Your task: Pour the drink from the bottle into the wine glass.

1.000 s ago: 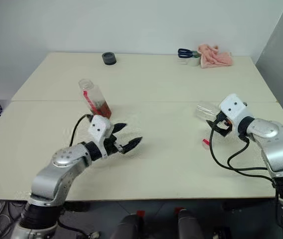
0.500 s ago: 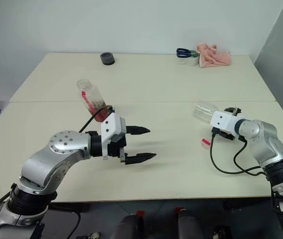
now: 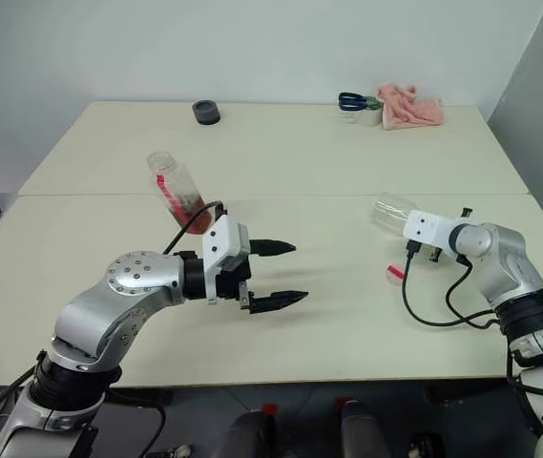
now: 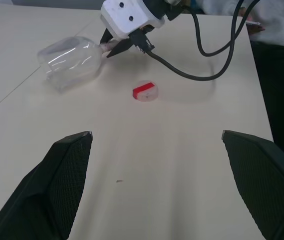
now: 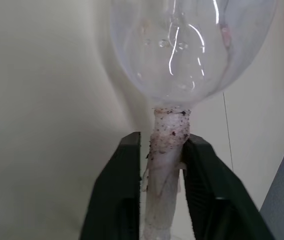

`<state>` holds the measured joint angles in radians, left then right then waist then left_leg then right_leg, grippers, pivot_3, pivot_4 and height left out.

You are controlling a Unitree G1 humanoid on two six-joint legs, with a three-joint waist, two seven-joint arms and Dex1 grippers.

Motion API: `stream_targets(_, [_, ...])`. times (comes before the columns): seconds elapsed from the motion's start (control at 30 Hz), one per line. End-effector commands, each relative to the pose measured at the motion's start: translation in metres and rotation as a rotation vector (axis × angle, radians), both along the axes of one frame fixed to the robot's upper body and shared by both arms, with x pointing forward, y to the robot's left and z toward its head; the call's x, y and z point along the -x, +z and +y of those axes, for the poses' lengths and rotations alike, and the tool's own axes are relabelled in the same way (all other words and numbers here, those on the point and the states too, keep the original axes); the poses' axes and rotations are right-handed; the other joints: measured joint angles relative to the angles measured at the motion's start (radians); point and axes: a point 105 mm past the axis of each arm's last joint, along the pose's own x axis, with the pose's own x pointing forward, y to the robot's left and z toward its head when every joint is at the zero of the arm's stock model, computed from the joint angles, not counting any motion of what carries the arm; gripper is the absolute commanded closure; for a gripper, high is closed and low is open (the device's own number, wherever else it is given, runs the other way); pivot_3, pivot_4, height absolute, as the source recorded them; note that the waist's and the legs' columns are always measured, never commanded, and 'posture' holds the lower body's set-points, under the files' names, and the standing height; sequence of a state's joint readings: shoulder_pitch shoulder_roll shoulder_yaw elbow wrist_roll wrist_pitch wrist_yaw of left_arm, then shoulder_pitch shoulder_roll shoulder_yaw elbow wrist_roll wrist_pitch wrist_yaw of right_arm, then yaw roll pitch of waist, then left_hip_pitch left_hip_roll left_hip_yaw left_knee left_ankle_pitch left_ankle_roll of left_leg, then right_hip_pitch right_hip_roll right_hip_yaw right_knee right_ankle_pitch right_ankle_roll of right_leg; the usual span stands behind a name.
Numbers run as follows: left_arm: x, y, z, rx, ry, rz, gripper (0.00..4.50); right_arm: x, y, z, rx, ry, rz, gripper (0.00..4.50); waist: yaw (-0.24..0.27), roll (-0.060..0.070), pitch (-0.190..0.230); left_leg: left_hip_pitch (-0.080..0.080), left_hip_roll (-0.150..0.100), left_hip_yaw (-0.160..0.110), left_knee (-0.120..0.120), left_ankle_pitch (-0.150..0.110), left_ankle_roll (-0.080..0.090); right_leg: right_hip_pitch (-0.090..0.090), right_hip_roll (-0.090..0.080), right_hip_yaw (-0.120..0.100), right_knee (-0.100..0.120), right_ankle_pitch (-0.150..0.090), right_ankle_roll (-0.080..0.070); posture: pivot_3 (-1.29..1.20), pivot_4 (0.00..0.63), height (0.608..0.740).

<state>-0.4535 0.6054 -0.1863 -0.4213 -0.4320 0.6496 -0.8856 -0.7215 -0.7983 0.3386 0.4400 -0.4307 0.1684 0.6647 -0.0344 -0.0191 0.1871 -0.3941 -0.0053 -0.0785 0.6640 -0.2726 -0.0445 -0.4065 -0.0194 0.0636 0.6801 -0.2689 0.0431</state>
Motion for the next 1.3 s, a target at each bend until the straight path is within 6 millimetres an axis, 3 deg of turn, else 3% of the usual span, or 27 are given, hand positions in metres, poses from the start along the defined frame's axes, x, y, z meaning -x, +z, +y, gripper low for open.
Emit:
stream_targets(0.03, [0.003,0.007,-0.002,0.001,-0.016,-0.039,0.0,-0.002,0.009,-0.004,0.022,0.004,-0.021,4.36,0.0,0.0,0.0,0.0,0.0,0.0,0.0,0.0,0.0,0.0,0.0,0.0,0.0,0.0,0.0,0.0,0.15,0.74])
stream_targets(0.13, [0.004,0.003,0.001,-0.004,-0.002,-0.035,0.0,-0.009,0.023,0.01,0.005,0.048,-0.087,4.36,0.0,0.0,0.0,0.0,0.0,0.0,0.0,0.0,0.0,0.0,0.0,0.0,0.0,0.0,0.0,0.0,0.15,0.74])
stream_targets(0.23, [-0.002,-0.002,0.008,0.026,0.084,-0.059,0.0,-0.015,0.037,0.045,-0.129,0.132,-0.16,4.36,-0.012,0.0,0.0,0.0,0.0,0.0,0.0,0.0,0.0,0.0,0.0,0.001,0.0,0.0,0.0,0.0,0.15,0.74])
stream_targets(0.4, [0.008,-0.025,0.024,0.194,0.27,-0.013,0.0,-0.022,0.057,0.11,-0.703,0.181,-0.202,4.36,-0.034,0.0,0.0,0.003,0.004,-0.001,-0.001,0.0,0.0,0.0,0.0,0.003,0.001,0.0,0.0,0.0,0.15,0.74])
stream_targets(0.6, [0.022,-0.046,0.053,0.291,0.604,-0.08,0.0,-0.033,0.073,0.167,-1.067,0.198,-0.203,4.36,-0.016,0.001,0.0,0.002,0.007,-0.002,0.0,0.0,0.0,0.0,-0.001,0.003,0.001,0.001,0.0,0.0,0.15,0.74])
stream_targets(0.8, [0.038,-0.05,0.052,0.33,0.682,-0.066,0.0,-0.029,0.039,0.217,-1.171,0.236,-0.032,4.36,-0.005,0.001,0.0,0.001,0.001,0.0,-0.001,0.0,0.0,0.0,-0.001,0.001,0.001,0.001,0.0,0.0,0.15,0.74])
stream_targets(0.93, [0.038,-0.048,0.053,0.334,0.692,-0.081,0.0,-0.028,0.019,0.229,-1.204,0.207,0.016,4.36,-0.007,0.001,0.0,0.002,0.001,0.0,-0.001,0.0,0.0,0.0,0.0,0.001,0.001,0.0,0.0,0.0,0.15,0.74])
stream_targets(1.07, [0.035,-0.046,0.06,0.343,0.724,-0.087,0.0,-0.024,-0.008,0.225,-1.215,0.143,0.061,4.36,-0.009,0.001,-0.001,0.002,0.001,0.0,-0.001,0.0,0.0,0.0,0.0,0.001,0.001,0.0,0.0,0.0,0.15,0.74])
stream_targets(1.3, [0.033,-0.045,0.056,0.335,0.711,-0.106,0.0,-0.004,-0.038,0.178,-1.125,0.075,0.059,4.36,0.007,0.003,-0.008,0.003,0.0,-0.001,-0.001,0.0,0.0,0.003,-0.001,0.0,0.0,0.0,0.0,0.0,0.15,0.74])
